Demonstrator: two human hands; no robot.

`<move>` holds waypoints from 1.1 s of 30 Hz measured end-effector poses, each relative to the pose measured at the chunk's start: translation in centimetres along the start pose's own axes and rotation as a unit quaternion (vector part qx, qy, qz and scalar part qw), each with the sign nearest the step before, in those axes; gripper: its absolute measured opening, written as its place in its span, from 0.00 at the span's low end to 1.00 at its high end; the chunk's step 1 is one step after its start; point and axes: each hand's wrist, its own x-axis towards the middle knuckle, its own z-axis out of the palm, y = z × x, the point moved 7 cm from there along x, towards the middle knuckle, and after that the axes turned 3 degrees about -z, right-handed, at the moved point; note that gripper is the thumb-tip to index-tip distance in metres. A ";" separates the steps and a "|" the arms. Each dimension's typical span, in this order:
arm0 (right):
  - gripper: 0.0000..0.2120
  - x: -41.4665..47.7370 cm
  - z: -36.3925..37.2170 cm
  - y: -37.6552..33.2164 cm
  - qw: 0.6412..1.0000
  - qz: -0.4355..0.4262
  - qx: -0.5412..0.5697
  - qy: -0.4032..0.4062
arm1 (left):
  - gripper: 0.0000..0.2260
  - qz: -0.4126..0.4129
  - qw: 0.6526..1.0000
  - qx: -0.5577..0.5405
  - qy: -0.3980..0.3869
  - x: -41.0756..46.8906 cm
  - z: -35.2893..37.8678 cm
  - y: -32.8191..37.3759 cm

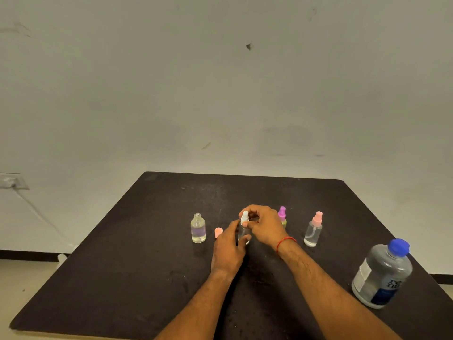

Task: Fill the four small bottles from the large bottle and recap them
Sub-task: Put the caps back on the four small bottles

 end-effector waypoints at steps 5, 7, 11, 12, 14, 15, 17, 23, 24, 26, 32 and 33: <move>0.13 -0.6 0.4 0.1 0.998 -0.012 0.034 0.046 | 0.14 -0.002 1.000 -0.014 0.004 0.0 0.1 -0.2; 0.13 -1.1 0.7 0.1 0.996 -0.012 0.019 0.086 | 0.15 0.000 1.000 -0.020 0.005 0.0 0.0 -0.2; 0.11 -2.3 0.8 -0.4 0.990 -0.009 0.006 0.143 | 0.13 0.002 0.999 -0.034 -0.002 -0.1 0.2 -0.5; 0.11 -2.2 0.8 -0.4 0.990 -0.005 0.008 0.139 | 0.13 0.004 0.999 -0.036 -0.001 -0.1 0.3 -0.6; 0.12 -1.6 0.9 -0.3 0.995 0.004 0.016 0.095 | 0.13 0.007 0.999 -0.036 0.003 -0.1 0.2 -0.4; 0.12 -1.1 0.9 -0.3 0.998 0.006 0.025 0.063 | 0.13 0.005 1.000 -0.030 0.005 -0.1 0.2 -0.4; 0.14 -0.4 0.6 -0.1 0.999 0.002 0.040 0.001 | 0.11 0.002 1.000 -0.018 0.003 0.1 0.4 -0.5; 0.12 -0.2 -0.1 0.5 0.997 0.002 0.072 0.009 | 0.11 0.014 1.000 -0.010 -0.007 0.2 0.6 -0.3; 0.12 -0.3 0.0 0.4 0.997 0.006 0.074 0.027 | 0.13 0.014 1.000 -0.010 -0.002 0.2 0.6 -0.3; 0.12 -0.7 0.3 0.4 0.995 0.011 0.072 0.072 | 0.17 0.020 1.000 -0.011 0.005 0.3 0.4 -0.5; 0.12 -1.6 0.9 1.0 0.984 0.038 0.089 0.149 | 0.18 0.026 0.999 -0.037 -0.002 0.1 0.6 -0.6; 0.13 -1.5 0.8 1.1 0.984 0.040 0.086 0.149 | 0.20 0.026 0.999 -0.039 0.001 0.0 0.5 -0.5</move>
